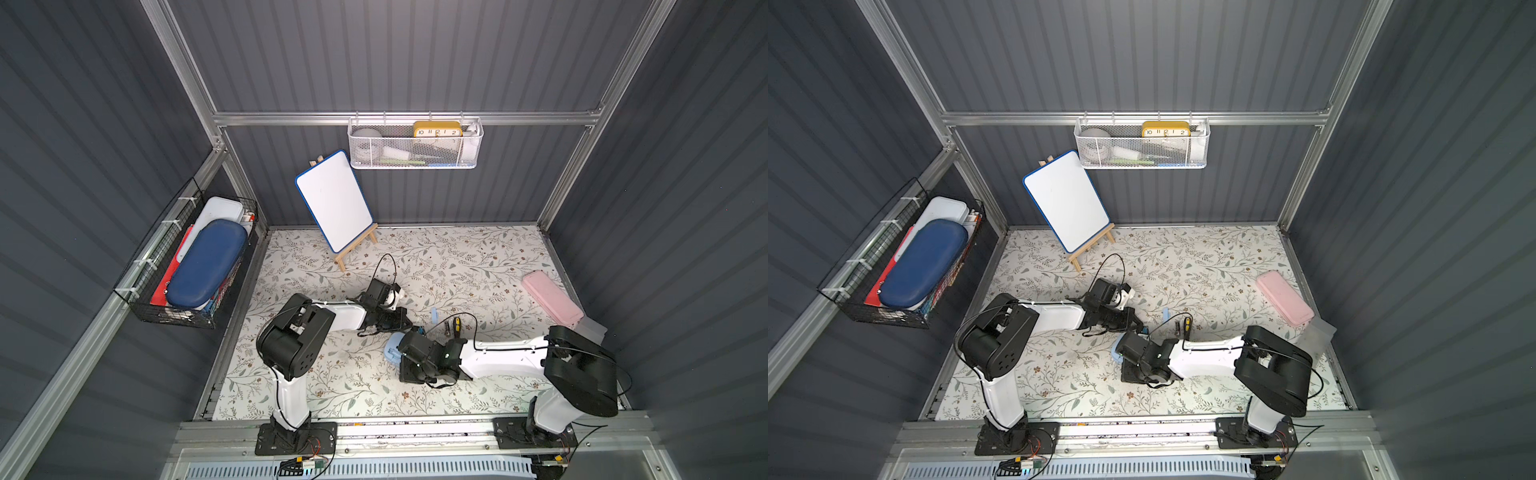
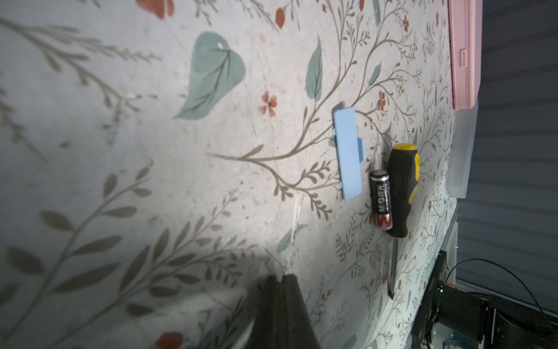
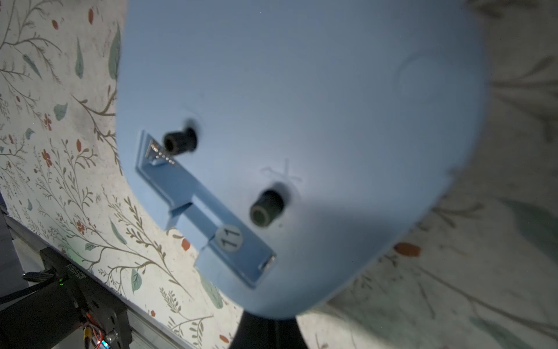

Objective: Remove the battery from the alarm
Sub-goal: Adjust the alarm at the center of the board.

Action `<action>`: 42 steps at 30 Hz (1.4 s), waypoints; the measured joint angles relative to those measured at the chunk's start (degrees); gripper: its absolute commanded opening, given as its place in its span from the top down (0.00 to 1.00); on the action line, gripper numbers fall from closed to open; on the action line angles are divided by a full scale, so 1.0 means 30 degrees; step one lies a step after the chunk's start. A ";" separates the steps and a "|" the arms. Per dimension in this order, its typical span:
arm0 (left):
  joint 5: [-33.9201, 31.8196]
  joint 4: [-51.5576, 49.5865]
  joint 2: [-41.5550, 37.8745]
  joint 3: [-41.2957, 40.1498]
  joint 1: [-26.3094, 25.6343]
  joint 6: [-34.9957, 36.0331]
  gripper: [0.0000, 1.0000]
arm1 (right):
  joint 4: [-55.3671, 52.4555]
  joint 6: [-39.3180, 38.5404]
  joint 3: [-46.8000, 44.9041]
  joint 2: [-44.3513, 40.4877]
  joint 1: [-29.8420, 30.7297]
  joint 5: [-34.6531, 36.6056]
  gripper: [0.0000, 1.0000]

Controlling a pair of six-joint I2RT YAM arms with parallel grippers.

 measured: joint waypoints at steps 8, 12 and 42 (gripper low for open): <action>-0.0656 0.0736 -0.1457 -0.1654 0.0138 0.0117 1.00 | -0.1144 -0.0131 -0.0226 -0.0605 -0.0466 0.0306 1.00; -0.1035 0.0197 -0.2324 -0.2280 0.0160 0.0211 1.00 | -0.1996 -0.0408 -0.0321 -0.0991 -0.1406 0.0984 1.00; -0.6681 -0.7563 -0.9085 -0.3373 0.0699 -0.2521 0.46 | -0.8276 -0.9573 0.7118 0.0699 -0.9471 0.3949 0.71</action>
